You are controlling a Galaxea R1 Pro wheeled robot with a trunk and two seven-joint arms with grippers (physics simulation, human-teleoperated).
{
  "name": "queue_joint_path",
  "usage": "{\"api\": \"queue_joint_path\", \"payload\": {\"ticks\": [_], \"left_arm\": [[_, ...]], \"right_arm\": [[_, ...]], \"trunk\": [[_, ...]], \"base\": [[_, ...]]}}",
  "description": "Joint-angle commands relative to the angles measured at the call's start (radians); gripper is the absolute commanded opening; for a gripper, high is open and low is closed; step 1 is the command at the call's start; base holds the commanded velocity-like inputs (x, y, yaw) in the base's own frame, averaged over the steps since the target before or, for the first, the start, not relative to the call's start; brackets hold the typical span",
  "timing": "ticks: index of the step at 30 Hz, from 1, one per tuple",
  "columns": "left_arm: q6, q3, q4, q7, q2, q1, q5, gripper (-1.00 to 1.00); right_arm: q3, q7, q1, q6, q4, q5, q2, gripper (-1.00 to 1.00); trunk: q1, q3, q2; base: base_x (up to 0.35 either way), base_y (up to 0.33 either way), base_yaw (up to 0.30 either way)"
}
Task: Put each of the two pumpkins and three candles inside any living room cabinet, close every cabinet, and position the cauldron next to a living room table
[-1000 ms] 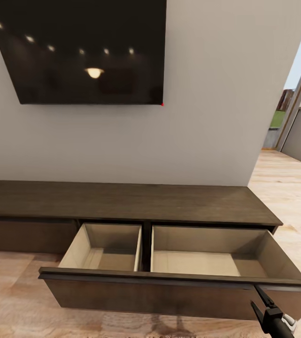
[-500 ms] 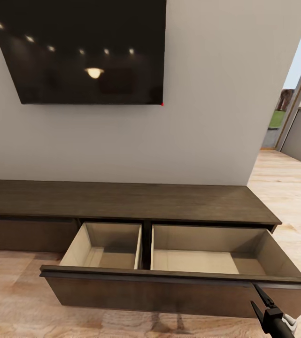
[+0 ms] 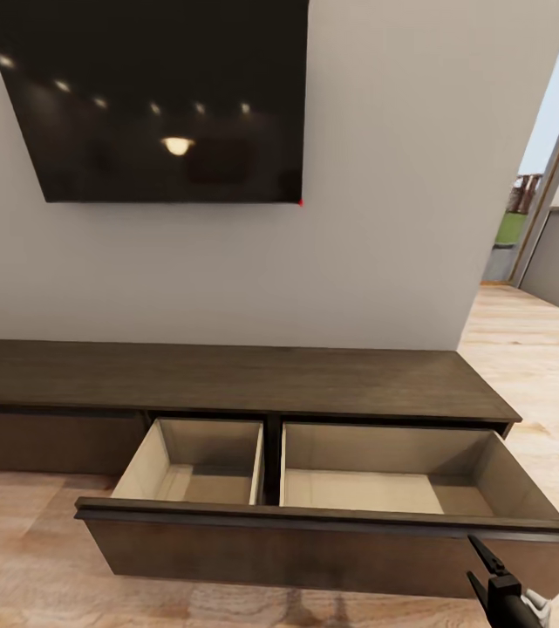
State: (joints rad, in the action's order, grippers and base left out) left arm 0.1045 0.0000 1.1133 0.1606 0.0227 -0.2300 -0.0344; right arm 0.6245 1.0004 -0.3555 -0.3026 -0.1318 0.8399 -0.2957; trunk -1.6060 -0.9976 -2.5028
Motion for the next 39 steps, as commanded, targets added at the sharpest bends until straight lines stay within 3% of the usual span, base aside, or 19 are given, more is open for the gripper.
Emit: {"api": "queue_joint_path", "payload": {"ticks": [1, 6, 13, 21, 39], "left_arm": [[0.001, 0.0, 0.0, 0.004, 0.0, 0.0, -0.004, 1.0], [0.0, 0.0, 0.0, 0.004, 0.0, 0.0, -0.004, 1.0], [-0.002, 0.0, 0.0, 0.003, 0.0, 0.0, 0.0, 1.0], [-0.007, 0.001, 0.0, -0.001, 0.0, 0.001, 0.003, 1.0], [-0.008, 0.002, 0.0, -0.003, 0.0, 0.0, 0.001, 1.0]], "right_arm": [[-0.003, 0.0, 0.0, -0.009, 0.001, 0.01, 0.0, 1.0], [-0.004, -0.013, 0.0, -0.01, 0.001, 0.009, 0.0, 1.0], [-0.005, -0.083, 0.0, -0.012, 0.001, 0.01, -0.002, 1.0], [-0.02, -0.165, 0.0, -0.02, 0.001, 0.011, -0.002, 1.0], [-0.023, -0.16, 0.0, -0.007, 0.011, 0.027, 0.006, 1.0]], "trunk": [[0.001, 0.003, 0.0], [0.003, 0.023, 0.001], [0.006, 0.05, 0.003], [0.037, 0.075, 0.059], [0.037, 0.075, 0.059]], "base": [[0.0, 0.0, 0.0], [0.0, 0.0, 0.0], [0.0, 0.0, 0.0], [0.0, 0.0, 0.0], [-0.017, 0.001, 0.0]]}}
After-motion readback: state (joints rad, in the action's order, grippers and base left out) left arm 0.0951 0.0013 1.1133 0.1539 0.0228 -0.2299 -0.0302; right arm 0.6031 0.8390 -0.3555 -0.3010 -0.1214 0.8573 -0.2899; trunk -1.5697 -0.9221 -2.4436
